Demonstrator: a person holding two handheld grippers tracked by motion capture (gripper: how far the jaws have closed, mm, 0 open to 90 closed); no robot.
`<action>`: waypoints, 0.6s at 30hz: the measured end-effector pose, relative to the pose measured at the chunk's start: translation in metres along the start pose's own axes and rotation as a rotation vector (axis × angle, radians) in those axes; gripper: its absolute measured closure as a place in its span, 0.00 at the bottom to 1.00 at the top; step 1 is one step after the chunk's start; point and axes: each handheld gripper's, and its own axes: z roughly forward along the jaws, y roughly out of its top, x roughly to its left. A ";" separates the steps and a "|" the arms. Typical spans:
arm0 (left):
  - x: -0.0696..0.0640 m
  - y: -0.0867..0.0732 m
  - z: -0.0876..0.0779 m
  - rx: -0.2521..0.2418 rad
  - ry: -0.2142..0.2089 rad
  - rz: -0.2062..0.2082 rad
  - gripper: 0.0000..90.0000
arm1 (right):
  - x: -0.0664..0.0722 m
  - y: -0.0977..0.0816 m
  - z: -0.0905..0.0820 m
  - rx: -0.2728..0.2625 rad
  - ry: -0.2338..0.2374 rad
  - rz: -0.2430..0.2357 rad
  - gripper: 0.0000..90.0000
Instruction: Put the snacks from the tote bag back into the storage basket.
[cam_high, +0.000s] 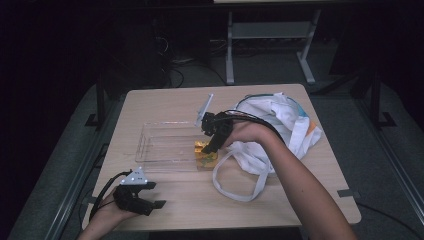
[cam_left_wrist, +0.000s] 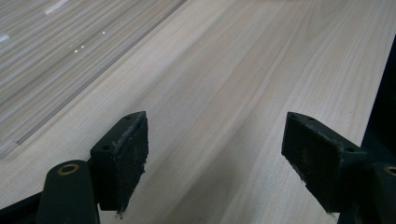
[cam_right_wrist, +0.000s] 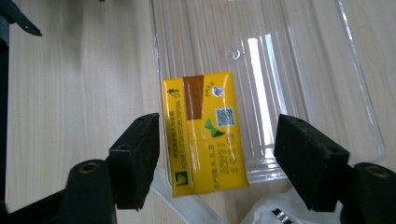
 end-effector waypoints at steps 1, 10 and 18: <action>0.000 0.000 0.000 0.000 0.000 0.001 0.25 | 0.000 -0.002 -0.001 -0.005 -0.004 0.013 0.33; 0.000 0.001 0.001 -0.014 -0.003 -0.007 0.25 | 0.000 -0.029 -0.017 -0.073 -0.078 0.128 0.32; -0.001 0.003 0.005 -0.014 -0.010 -0.010 0.25 | 0.007 -0.061 -0.039 -0.152 -0.128 0.217 0.31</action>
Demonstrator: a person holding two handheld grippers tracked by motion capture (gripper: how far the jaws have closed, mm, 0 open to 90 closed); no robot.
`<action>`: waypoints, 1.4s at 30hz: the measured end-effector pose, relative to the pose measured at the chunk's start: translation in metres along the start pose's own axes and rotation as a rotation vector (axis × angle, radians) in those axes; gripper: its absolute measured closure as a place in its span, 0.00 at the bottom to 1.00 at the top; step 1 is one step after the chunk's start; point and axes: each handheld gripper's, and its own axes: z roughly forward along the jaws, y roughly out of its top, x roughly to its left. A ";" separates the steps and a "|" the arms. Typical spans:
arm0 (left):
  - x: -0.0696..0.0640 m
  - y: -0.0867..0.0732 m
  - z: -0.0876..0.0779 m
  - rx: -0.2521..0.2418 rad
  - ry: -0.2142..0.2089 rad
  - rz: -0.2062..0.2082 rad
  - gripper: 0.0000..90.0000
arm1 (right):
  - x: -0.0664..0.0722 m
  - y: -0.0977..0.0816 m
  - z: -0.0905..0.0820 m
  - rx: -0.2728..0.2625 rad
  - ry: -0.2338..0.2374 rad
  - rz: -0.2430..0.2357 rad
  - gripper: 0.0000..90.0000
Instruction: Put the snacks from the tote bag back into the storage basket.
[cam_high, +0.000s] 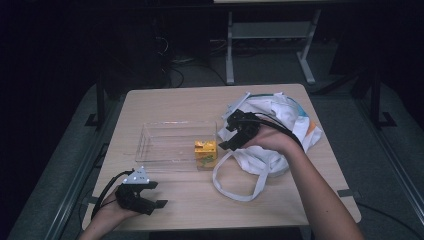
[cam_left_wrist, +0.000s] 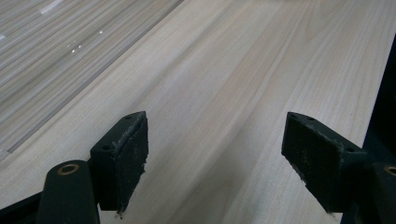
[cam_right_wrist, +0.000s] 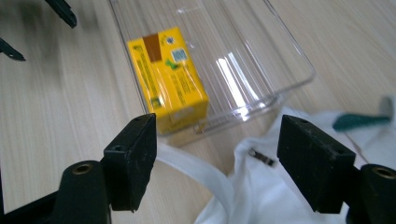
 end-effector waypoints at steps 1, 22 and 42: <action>0.000 0.000 0.000 0.002 0.000 0.001 0.25 | -0.001 -0.004 -0.003 -0.005 -0.006 0.012 0.31; 0.002 0.000 0.001 0.007 -0.001 -0.001 0.25 | 0.004 -0.084 -0.041 -0.072 -0.149 0.206 0.31; 0.001 0.000 0.000 0.001 0.008 -0.003 0.25 | 0.026 -0.173 -0.060 -0.115 -0.239 0.323 0.31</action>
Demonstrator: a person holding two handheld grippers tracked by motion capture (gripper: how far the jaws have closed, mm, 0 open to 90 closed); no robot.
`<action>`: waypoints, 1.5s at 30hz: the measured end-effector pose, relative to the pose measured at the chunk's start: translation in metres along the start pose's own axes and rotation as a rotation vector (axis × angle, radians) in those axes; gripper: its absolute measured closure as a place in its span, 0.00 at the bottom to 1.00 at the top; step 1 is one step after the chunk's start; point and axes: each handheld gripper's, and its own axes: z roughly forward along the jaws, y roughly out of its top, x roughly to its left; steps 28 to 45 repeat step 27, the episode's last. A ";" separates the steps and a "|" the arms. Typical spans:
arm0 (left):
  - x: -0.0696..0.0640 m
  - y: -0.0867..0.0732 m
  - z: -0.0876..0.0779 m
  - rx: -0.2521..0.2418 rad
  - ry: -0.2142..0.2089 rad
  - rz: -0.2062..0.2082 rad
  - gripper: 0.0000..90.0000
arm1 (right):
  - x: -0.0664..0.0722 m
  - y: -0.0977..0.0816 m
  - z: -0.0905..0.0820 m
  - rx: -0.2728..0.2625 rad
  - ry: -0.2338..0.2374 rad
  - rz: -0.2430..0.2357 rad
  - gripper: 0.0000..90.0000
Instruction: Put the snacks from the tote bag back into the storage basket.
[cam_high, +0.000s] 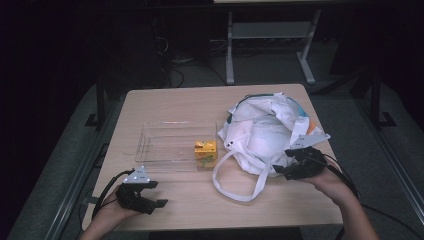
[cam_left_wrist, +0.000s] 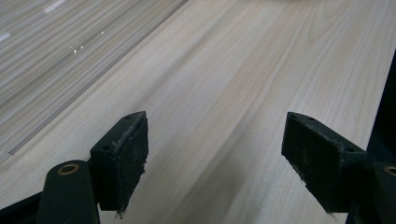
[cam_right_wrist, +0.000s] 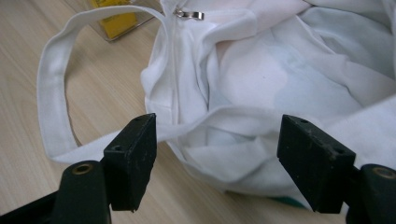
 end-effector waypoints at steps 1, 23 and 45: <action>0.000 0.000 0.000 0.000 0.002 0.002 0.25 | 0.000 -0.004 -0.002 -0.008 -0.006 0.008 0.31; 0.002 -0.001 -0.001 0.000 0.023 0.013 0.26 | -0.006 -0.061 -0.004 0.036 -0.078 0.110 0.30; 0.001 0.000 -0.001 -0.010 0.012 -0.005 0.26 | -0.007 -0.063 -0.002 0.040 -0.076 0.112 0.30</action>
